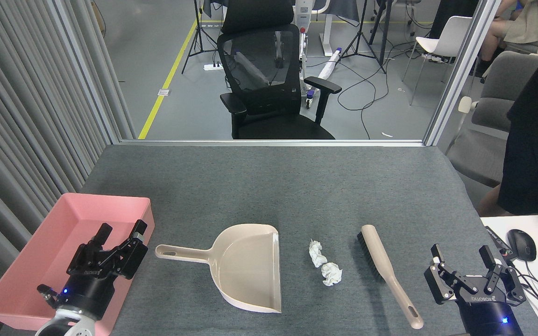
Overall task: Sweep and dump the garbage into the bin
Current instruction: 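Move the left gripper to the dustpan handle and the right toward the brush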
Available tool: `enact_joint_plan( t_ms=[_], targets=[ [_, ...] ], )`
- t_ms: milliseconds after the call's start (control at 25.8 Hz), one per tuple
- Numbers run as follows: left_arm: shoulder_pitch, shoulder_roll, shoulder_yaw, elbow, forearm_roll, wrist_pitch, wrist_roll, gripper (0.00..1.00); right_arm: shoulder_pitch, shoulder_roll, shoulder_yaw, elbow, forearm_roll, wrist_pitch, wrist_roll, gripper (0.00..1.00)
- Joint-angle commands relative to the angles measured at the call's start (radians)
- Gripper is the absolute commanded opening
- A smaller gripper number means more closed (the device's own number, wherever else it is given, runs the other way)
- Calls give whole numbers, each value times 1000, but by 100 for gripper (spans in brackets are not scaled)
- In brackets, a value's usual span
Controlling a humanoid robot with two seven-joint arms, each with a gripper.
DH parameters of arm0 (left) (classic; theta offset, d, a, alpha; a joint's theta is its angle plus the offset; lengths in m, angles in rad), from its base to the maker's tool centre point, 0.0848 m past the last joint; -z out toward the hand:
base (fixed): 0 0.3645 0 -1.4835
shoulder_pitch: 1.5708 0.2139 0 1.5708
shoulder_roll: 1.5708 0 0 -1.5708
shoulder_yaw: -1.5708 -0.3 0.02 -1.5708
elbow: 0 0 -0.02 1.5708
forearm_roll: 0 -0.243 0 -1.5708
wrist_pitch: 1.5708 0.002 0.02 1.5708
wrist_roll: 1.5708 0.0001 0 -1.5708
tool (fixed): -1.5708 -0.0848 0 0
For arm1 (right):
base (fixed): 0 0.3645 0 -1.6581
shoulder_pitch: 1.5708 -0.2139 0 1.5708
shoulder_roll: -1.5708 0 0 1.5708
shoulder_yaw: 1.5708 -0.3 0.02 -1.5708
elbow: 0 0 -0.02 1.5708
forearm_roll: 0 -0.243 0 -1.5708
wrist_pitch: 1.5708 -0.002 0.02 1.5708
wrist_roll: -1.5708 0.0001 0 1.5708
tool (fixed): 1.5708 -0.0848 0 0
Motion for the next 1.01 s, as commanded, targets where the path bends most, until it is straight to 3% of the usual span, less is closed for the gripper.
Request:
enact_joint_plan(
  t_ms=[0, 77, 271, 465, 619, 968],
  targets=[
    [56, 0, 1, -48, 317, 3, -149, 99, 8, -1, -3, -1, 0, 1, -2, 98],
    [54, -2, 9, -63, 447, 6, -262, 99, 11, -2, -3, -1, -1, 1, 0, 98],
    [47, -12, 58, -57, 458, 12, -310, 99, 43, -1, -4, -1, -1, -1, -2, 98],
    [34, -170, 114, -31, 470, 1, -256, 99, 105, -4, -4, -4, -1, -4, 0, 98],
    [-22, -169, 125, -29, 472, 3, -273, 99, 135, -24, -3, 1, -1, -8, -3, 98],
    [8, -180, 116, 35, 453, 15, -262, 99, 163, 24, 13, 1, 2, -30, -9, 98]
  ],
)
